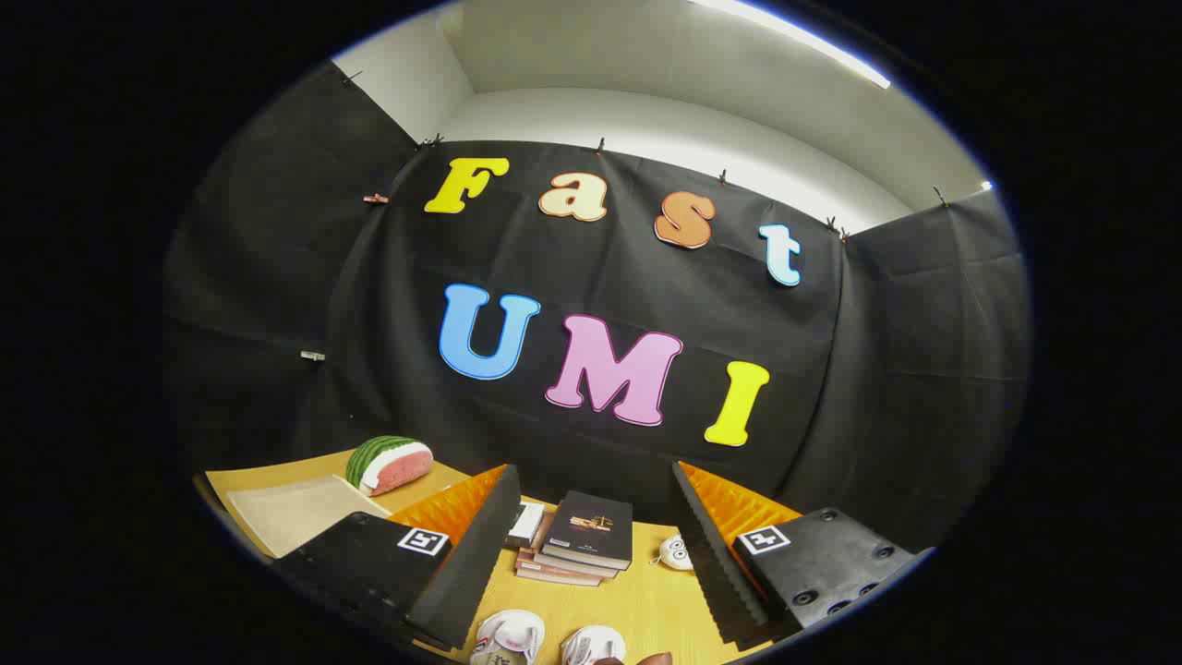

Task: Open the storage box then place both shoes into the box .Put the left shoe in first, then the right shoe, with the right side of both shoes facing outward in a uniform manner.

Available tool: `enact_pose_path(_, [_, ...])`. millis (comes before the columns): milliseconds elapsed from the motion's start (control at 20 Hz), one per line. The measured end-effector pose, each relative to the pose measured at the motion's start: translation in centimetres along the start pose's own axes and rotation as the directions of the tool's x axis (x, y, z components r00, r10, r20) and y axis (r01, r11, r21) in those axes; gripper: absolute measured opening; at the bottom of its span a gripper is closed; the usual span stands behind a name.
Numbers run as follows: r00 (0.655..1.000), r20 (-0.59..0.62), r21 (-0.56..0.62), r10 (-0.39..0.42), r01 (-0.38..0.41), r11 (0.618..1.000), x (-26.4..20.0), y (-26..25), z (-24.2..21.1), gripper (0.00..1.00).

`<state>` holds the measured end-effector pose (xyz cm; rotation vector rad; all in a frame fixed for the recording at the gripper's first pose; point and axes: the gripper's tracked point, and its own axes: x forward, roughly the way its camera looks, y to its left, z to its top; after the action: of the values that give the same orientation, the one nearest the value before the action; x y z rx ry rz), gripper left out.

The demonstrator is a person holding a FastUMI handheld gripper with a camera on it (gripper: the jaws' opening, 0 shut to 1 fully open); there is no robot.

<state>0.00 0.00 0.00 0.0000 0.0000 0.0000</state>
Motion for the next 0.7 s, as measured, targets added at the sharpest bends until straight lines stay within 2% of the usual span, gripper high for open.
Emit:
enact_pose_path(300, [1.0, -0.011, -0.002, -0.028, 0.028, 1.0, 0.1, -0.7, -0.4, 0.97])
enact_pose_path(500, [0.996, -0.021, 0.008, -0.087, 0.088, 0.996, 0.0, -2.1, -0.4, 0.97])
enact_pose_path(700, [0.994, -0.026, 0.022, -0.106, 0.106, 0.994, 0.2, -2.4, -0.6, 0.97])
